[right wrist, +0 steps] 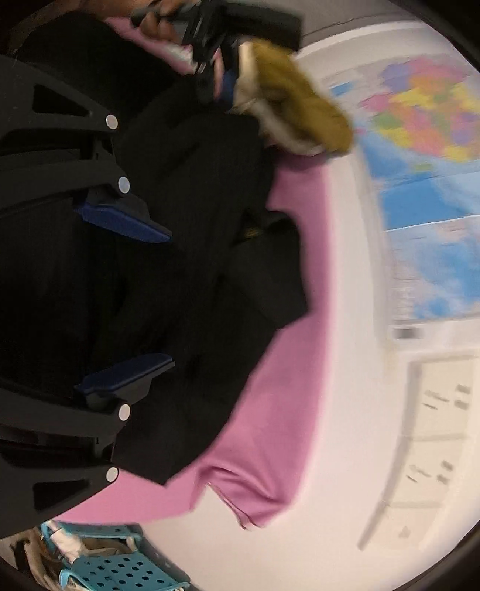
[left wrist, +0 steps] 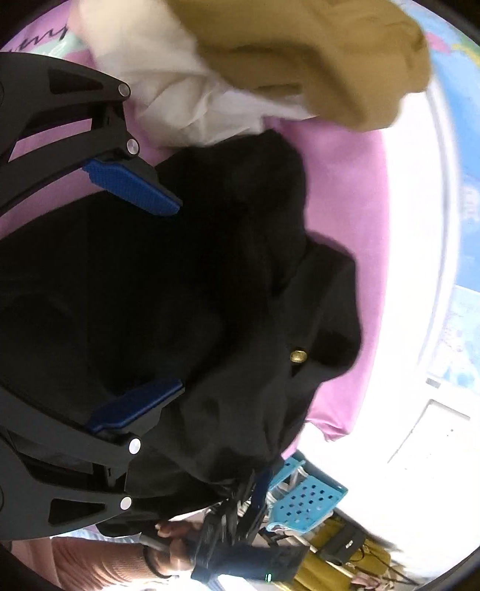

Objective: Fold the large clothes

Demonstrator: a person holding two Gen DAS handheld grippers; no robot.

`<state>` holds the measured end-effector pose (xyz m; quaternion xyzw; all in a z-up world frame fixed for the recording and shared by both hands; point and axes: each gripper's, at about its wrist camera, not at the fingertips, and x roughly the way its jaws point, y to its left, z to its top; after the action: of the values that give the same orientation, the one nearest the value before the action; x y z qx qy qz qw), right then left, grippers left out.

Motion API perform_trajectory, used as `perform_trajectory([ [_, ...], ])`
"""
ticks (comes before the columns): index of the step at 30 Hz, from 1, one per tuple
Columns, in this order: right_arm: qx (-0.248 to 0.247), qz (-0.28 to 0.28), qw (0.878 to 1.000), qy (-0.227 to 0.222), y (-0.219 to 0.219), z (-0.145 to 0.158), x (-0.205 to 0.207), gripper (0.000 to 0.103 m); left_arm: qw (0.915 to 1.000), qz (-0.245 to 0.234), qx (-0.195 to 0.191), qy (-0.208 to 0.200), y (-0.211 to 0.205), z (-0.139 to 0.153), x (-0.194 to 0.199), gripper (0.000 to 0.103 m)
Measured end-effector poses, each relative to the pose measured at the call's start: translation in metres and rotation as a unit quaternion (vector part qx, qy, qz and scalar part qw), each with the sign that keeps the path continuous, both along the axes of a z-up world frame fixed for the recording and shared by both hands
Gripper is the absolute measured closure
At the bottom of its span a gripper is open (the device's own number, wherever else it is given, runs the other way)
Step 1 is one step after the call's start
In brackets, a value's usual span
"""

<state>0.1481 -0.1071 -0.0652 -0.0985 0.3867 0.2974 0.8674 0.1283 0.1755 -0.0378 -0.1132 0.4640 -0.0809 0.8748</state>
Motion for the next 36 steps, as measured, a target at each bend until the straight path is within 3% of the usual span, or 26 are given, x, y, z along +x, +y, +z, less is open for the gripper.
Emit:
perform_trajectory([
  [3, -0.022, -0.005, 0.999, 0.027, 0.005, -0.025, 0.014, 0.041, 0.9999, 0.007, -0.001, 0.009, 0.0, -0.012, -0.004, 0.014],
  [5, -0.013, -0.007, 1.0, 0.027, 0.003, -0.023, 0.013, 0.04, 0.9999, 0.014, -0.005, 0.007, 0.002, -0.014, -0.007, 0.014],
  [11, 0.023, -0.011, 1.0, 0.004, -0.019, 0.01, -0.018, 0.032, 0.9996, 0.026, 0.01, -0.009, 0.001, -0.001, -0.028, 0.014],
  [16, 0.063, -0.008, 0.998, 0.01, -0.043, 0.026, -0.045, 0.031, 0.9993, 0.028, 0.004, -0.023, 0.003, 0.006, -0.057, 0.014],
  [26, 0.023, -0.041, 0.997, 0.058, -0.055, -0.01, -0.043, 0.031, 0.9987, 0.047, -0.02, -0.008, 0.007, -0.007, -0.116, 0.014],
  [36, 0.119, -0.066, 0.989, 0.067, -0.135, 0.017, -0.094, 0.017, 0.9975, 0.037, -0.055, 0.025, 0.005, -0.028, -0.165, 0.012],
])
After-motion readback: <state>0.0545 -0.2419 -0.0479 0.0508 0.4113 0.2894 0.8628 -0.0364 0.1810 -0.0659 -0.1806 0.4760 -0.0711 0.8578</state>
